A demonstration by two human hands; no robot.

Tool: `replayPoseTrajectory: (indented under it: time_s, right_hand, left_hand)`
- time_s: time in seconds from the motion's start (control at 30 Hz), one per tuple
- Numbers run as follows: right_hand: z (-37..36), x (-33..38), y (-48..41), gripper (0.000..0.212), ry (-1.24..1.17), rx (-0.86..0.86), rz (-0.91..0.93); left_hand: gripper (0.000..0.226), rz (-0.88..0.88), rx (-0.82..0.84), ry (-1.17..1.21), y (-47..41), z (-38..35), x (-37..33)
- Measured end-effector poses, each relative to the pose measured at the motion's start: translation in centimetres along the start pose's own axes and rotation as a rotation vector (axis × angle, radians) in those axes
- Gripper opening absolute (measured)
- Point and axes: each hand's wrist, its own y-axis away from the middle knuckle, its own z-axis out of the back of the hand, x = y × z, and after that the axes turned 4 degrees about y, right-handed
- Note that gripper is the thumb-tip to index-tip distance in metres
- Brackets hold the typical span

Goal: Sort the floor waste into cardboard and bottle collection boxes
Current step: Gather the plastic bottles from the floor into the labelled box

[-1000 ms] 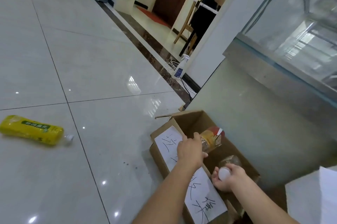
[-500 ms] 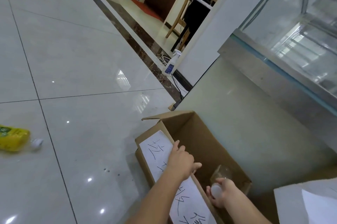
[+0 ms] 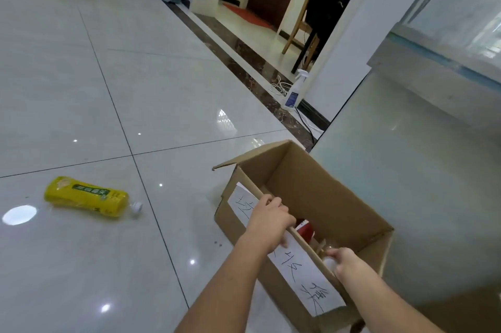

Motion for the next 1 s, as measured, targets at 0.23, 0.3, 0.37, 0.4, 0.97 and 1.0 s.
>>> replayPoseTrajectory:
  time_s: [0.23, 0.3, 0.37, 0.4, 0.97, 1.0]
  right_hand:
    - [-8.2, 1.9, 3.4, 0.049, 0.449, 0.036, 0.175]
    - [-9.8, 1.6, 4.7, 0.062, 0.794, -0.195, 0.365]
    - [-11.1, 1.1, 7.0, 0.061, 0.915, -0.364, 0.619]
    - [-11.6, 0.9, 8.0, 0.054, 0.931, -0.41, 0.782]
    - [-26.1, -15.0, 15.4, 0.037, 1.524, 0.462, 2.053]
    - [-26.6, -16.5, 15.4, 0.041, 1.567, 0.56, 1.998]
  left_hand:
    - [0.069, 0.279, -0.129, 0.039, 4.3, 0.6, 4.0]
    - [0.086, 0.357, -0.16, 0.102, 5.8, 0.2, 4.7]
    - [0.097, 0.434, -0.165, 0.127, 8.0, -0.4, 5.6]
    - [0.1, 0.475, -0.159, 0.128, 9.1, -0.6, 6.1]
    - [0.076, 1.176, 0.438, -0.004, 30.4, -1.8, 11.0]
    - [0.075, 1.219, 0.482, 0.004, 31.9, -2.3, 10.6]
